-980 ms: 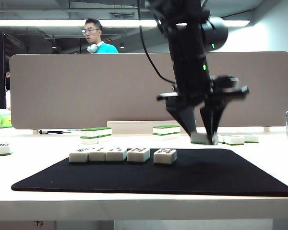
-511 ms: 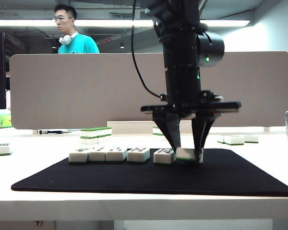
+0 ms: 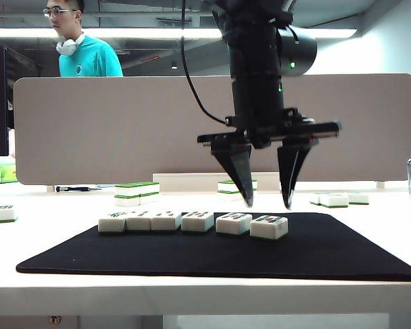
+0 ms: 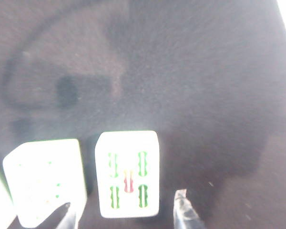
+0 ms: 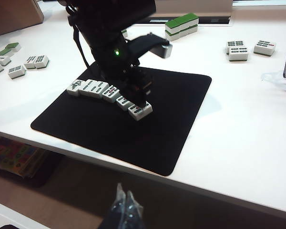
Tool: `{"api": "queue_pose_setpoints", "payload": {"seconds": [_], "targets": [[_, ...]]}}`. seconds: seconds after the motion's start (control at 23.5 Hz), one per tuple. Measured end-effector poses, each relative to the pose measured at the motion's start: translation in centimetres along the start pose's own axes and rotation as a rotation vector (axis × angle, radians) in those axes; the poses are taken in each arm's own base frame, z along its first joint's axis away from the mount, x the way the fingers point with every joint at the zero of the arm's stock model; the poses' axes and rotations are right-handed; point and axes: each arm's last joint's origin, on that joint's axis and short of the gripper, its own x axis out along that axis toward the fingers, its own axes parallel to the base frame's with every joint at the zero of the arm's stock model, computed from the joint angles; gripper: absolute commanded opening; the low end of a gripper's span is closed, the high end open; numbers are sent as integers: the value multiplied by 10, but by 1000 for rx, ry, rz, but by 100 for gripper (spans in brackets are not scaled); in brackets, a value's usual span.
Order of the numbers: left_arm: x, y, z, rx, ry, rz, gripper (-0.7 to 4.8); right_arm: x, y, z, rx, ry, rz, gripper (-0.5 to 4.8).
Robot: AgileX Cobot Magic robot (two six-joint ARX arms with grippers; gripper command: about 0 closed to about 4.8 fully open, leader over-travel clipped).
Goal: Align six mahjong tiles in a row on the table.
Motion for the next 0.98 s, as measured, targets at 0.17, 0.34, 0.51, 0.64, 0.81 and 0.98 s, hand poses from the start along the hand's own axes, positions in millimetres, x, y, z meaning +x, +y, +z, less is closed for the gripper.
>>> {"api": "queue_pose_setpoints", "payload": {"seconds": [0.17,0.34,0.51,0.64,0.81,0.98], "targets": [[-6,-10,-1,18,-3,-94,131,0,0,0,0,0,0,-1],[8,-35,-2,129,-28,-116,82,0,0,0,0,0,0,-1],[29,-34,-2,132,-4,-56,82,0,0,0,0,0,0,-1],[33,-30,0,128,-16,20,82,0,0,0,0,0,0,-1],[33,-25,4,115,-53,44,82,0,0,0,0,0,1,-1],[33,-21,6,60,-69,89,82,0,0,0,0,0,1,-1]]}}
